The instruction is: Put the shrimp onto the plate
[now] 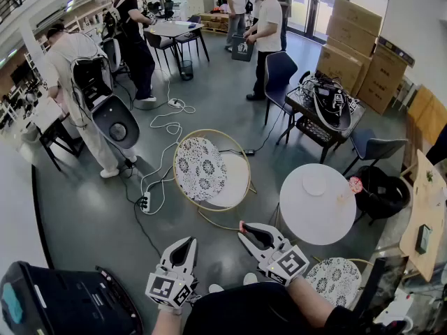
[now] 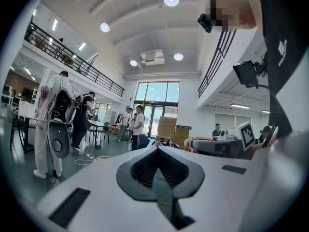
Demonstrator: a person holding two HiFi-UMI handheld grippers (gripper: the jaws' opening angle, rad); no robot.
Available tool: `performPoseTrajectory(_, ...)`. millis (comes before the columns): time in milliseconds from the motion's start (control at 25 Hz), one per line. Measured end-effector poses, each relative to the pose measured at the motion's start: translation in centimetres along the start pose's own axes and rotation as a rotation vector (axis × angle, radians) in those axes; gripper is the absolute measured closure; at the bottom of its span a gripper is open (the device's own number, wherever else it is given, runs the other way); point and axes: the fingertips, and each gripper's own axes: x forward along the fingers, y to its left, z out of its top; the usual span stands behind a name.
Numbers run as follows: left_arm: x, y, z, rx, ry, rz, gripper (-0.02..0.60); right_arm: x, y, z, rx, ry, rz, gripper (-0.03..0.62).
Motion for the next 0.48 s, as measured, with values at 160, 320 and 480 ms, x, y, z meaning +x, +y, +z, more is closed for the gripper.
performPoseTrajectory(160,2.1,-1.2,-0.4,0.010,0.003,-0.009,0.577,-0.9,-2.2,-0.1,0.002,-0.006,-0.014,0.517)
performPoseTrajectory(320,4.0,-2.3,-1.0,0.017,0.022,-0.014,0.577,-1.7,-4.1,-0.2,0.008,-0.010,-0.019,0.517)
performPoseTrajectory(480,5.8,-3.4,-1.3,0.015,0.028,-0.005,0.577,-2.6,-6.1,-0.3,0.028,-0.020,-0.016,0.517)
